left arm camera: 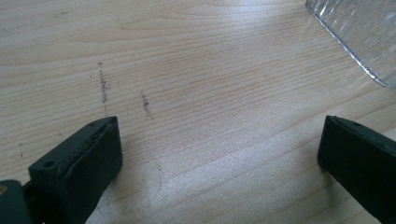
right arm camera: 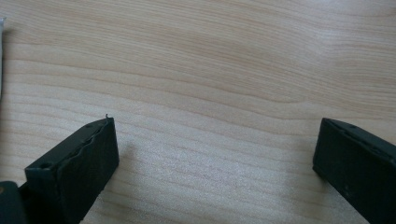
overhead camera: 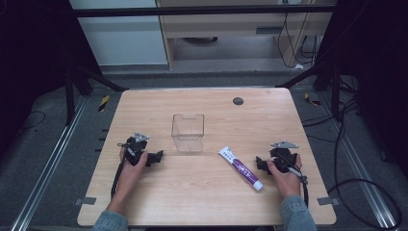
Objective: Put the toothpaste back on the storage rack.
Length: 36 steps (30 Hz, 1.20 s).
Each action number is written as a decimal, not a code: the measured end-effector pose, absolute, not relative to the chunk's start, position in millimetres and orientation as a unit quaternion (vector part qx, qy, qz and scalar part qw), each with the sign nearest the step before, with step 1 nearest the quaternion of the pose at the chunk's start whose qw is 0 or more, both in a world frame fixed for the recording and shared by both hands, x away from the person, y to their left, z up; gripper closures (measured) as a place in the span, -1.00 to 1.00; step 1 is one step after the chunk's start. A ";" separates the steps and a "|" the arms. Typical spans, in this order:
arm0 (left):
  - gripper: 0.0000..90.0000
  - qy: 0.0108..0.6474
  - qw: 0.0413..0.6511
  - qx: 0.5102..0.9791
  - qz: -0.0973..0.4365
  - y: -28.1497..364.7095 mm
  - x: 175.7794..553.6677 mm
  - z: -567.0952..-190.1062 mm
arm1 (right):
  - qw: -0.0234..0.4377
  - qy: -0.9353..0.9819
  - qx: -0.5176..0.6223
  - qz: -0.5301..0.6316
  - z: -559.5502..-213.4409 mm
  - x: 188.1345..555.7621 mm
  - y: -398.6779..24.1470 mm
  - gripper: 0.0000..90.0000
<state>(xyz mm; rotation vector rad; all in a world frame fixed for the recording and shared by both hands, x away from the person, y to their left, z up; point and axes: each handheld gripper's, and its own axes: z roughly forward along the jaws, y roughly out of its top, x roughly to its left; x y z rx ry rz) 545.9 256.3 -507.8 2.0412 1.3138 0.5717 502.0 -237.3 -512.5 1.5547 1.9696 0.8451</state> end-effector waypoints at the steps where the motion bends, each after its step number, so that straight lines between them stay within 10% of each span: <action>1: -1.00 0.499 0.318 0.776 0.217 256.3 545.8 -507.8 | 0.244 0.724 0.566 0.310 -512.6 502.3 -237.5 -0.99; 21: -1.00 0.498 0.319 0.777 0.217 258.4 545.6 -507.8 | 0.269 0.748 0.525 0.304 -455.8 486.4 -218.5 -0.50; 36: -1.00 0.503 0.318 0.773 0.219 257.5 550.6 -507.7 | 0.183 0.812 0.477 0.281 -424.8 489.8 -145.3 -0.26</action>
